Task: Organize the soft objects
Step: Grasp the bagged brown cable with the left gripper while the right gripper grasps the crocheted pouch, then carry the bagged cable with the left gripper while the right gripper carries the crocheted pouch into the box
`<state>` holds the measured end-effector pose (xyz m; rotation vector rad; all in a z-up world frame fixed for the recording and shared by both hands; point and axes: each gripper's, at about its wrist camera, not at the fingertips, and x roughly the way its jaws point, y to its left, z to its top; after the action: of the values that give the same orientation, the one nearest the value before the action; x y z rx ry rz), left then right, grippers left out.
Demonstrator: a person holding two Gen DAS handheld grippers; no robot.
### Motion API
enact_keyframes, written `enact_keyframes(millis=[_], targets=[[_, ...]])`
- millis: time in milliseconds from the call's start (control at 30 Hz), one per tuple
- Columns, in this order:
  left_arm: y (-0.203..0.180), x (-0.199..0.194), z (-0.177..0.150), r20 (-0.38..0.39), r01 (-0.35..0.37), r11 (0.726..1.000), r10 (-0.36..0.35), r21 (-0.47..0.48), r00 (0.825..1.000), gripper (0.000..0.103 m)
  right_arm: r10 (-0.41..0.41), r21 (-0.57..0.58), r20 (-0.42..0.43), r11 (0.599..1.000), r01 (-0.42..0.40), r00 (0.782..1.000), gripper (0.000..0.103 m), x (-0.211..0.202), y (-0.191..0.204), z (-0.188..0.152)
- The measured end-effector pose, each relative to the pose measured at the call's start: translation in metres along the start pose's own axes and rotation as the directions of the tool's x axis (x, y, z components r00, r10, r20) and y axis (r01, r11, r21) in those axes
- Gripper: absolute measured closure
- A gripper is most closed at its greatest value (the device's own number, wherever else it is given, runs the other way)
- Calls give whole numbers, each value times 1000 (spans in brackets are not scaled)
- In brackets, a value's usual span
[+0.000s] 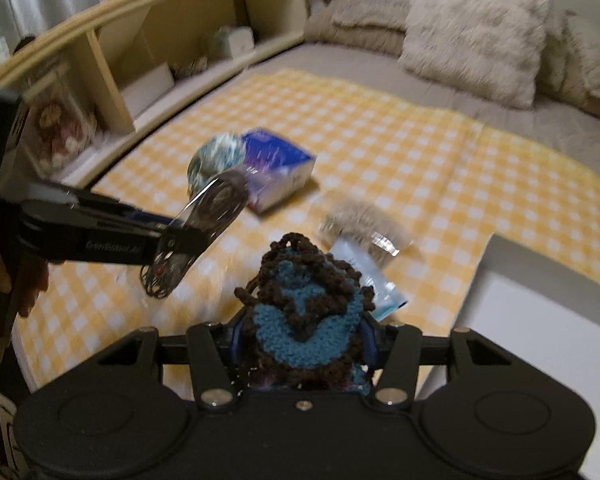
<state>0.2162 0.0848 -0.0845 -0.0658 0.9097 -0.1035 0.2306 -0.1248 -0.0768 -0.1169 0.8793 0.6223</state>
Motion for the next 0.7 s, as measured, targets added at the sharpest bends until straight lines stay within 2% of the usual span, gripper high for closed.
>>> enact_keyframes(millis=[233,500,700], targets=[[-9,-31,4,91,9,1000,-7,-16,996,75,-35,44,105,999,31,994,49,-30,-8,3],[-29,-53,4,147,28,1000,-27,1,989,75,-86,123,196,990,63,977,49,-61,-19,-4],[-44,-61,7,182,67,998,-68,13,981,75,-102,168,262,984,58,960,49,-85,-32,-7]])
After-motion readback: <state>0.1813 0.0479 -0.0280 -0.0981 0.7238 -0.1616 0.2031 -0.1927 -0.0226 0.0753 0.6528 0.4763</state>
